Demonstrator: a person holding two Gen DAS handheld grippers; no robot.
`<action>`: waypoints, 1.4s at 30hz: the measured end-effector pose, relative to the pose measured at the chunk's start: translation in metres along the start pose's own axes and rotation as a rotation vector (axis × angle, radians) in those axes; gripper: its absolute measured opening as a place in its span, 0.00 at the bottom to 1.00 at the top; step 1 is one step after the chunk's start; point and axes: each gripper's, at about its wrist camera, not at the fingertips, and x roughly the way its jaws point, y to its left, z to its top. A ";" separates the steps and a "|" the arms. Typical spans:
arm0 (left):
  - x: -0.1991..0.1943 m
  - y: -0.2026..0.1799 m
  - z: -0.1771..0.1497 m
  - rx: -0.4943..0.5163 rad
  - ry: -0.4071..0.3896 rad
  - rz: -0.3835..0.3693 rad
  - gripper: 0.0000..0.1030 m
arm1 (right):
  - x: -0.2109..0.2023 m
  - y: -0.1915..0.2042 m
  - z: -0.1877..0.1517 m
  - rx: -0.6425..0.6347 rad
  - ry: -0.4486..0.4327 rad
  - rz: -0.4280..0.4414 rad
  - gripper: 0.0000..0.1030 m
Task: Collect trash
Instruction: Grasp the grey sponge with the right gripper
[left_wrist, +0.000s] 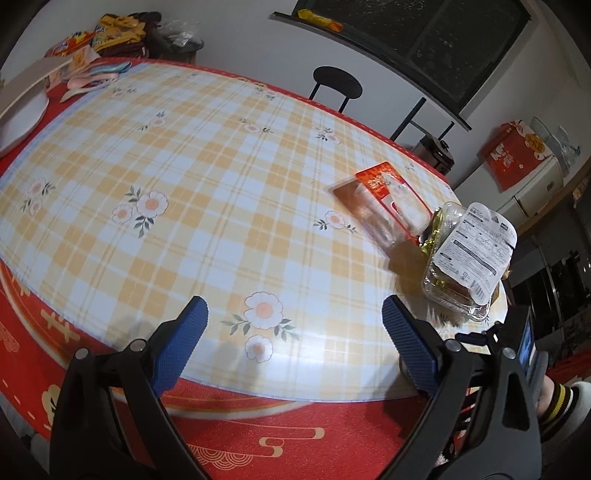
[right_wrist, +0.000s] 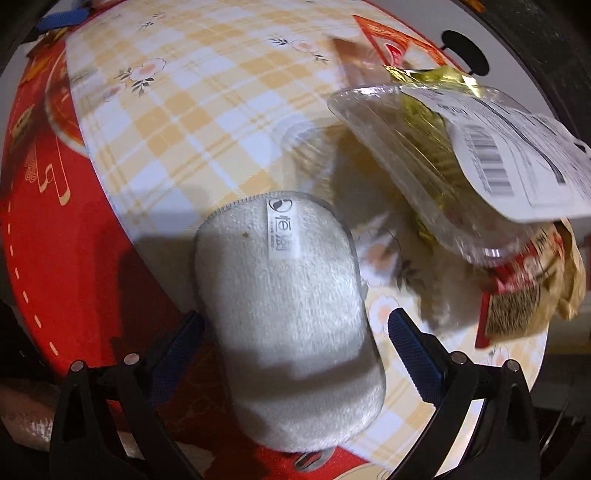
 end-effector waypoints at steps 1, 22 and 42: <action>0.000 0.001 0.000 0.001 0.001 0.000 0.91 | 0.001 -0.004 0.001 0.009 0.001 0.012 0.95; 0.030 -0.063 0.009 0.148 0.054 -0.121 0.90 | -0.045 -0.057 -0.063 0.358 -0.131 0.235 0.85; 0.109 -0.292 0.002 0.648 0.017 -0.129 0.81 | -0.076 -0.105 -0.166 0.703 -0.246 0.153 0.85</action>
